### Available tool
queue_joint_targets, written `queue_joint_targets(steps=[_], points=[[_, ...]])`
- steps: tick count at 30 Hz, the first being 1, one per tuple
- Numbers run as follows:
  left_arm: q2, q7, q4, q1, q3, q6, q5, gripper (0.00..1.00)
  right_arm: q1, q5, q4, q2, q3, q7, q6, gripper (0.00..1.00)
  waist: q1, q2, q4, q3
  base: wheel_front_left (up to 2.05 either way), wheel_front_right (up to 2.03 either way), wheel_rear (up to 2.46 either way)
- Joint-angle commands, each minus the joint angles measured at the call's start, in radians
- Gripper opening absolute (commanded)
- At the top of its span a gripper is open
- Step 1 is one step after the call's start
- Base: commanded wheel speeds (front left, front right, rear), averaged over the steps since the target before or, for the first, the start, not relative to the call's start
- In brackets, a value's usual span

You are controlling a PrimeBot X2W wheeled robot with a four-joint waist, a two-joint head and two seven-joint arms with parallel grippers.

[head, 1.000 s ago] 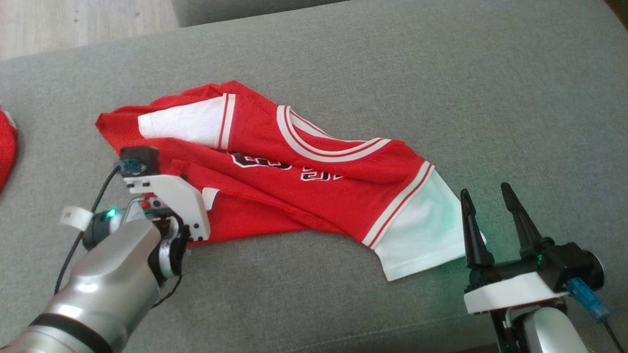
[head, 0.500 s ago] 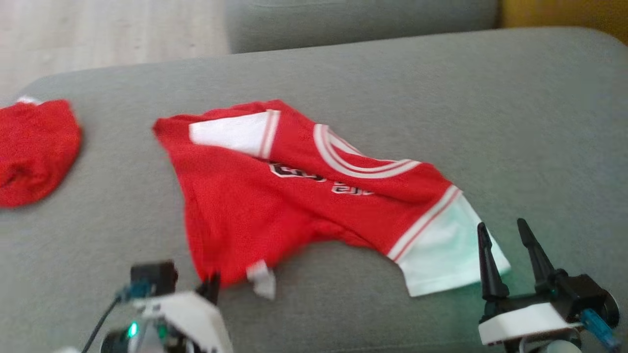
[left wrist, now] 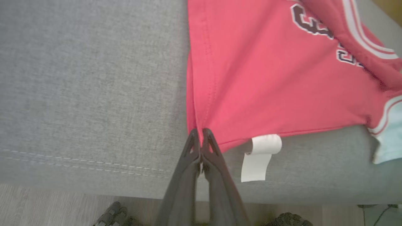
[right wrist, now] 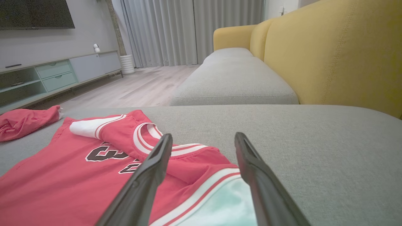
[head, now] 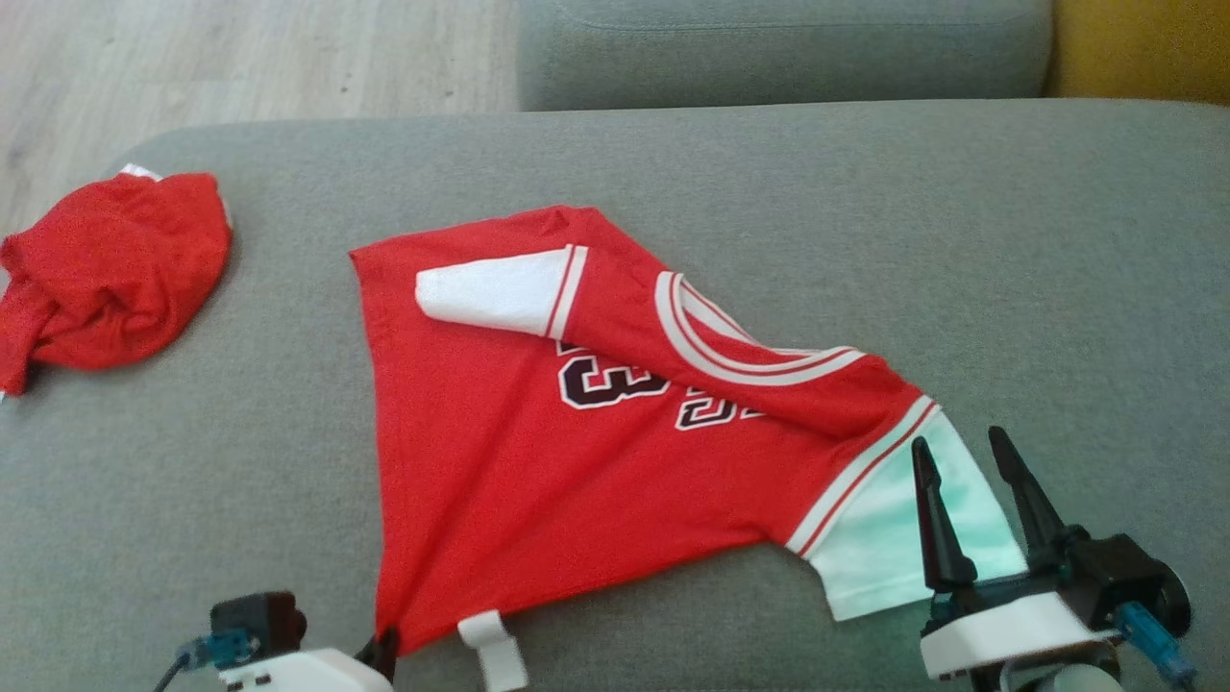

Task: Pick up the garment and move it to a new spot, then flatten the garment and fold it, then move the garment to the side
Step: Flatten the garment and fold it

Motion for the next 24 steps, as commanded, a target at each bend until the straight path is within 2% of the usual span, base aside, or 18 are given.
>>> queue_joint_targets(steps=[1,2,3,7,11,15,17,22,23,24], points=[[0.014,-0.006,0.006,-0.040,0.035,0.001,-0.004,0.09,-0.041,0.000,-0.025,-0.006,0.029,-0.011,0.008,1.00,0.0000,0.0000,-0.010,0.002,0.00,0.00,0.00],[0.007,-0.003,0.029,-0.039,0.030,-0.005,-0.005,0.46,-0.043,0.002,-0.023,-0.006,0.030,-0.011,0.008,1.00,0.0000,0.0000,-0.018,0.003,0.00,0.00,0.00],[0.004,0.000,0.051,-0.038,0.022,-0.009,-0.003,1.00,-0.044,0.003,-0.022,-0.006,0.029,-0.011,0.008,1.00,0.0000,0.0000,-0.026,0.004,0.00,0.00,0.00],[-0.010,-0.032,0.096,-0.024,0.034,-0.018,0.000,1.00,-0.043,-0.001,-0.027,-0.006,0.015,-0.011,0.008,1.00,0.0000,0.0000,-0.052,0.008,0.00,0.00,0.00],[-0.025,-0.092,0.108,-0.017,0.114,-0.006,0.063,1.00,-0.032,-0.008,-0.042,-0.006,-0.009,-0.011,0.008,1.00,0.0000,0.0000,-0.062,0.002,0.00,0.00,0.00],[-0.071,-0.101,0.095,-0.002,0.221,-0.009,0.239,1.00,-0.014,-0.017,-0.060,-0.006,-0.032,-0.011,0.008,1.00,0.0000,0.0000,-0.058,-0.017,0.00,0.00,0.00],[-0.118,-0.101,0.085,0.023,0.280,-0.018,0.346,1.00,-0.003,-0.022,-0.066,-0.006,-0.041,-0.011,0.008,1.00,0.0000,0.0000,-0.053,-0.028,0.00,0.00,0.00],[-0.227,-0.102,0.090,0.113,0.390,-0.091,0.558,1.00,0.025,-0.038,-0.069,-0.006,-0.062,-0.011,0.008,1.00,0.0000,0.0000,-0.040,-0.056,0.00,0.00,0.00],[-0.250,-0.102,0.093,0.129,0.415,-0.110,0.591,1.00,0.029,-0.045,-0.072,-0.006,-0.066,-0.011,0.008,1.00,0.0000,0.0000,-0.037,-0.059,0.00,0.00,0.00],[-0.307,-0.102,0.095,0.159,0.484,-0.154,0.646,1.00,0.035,-0.053,-0.076,-0.006,-0.072,-0.011,0.008,1.00,0.0000,0.0000,-0.030,-0.062,0.00,0.00,0.00]])
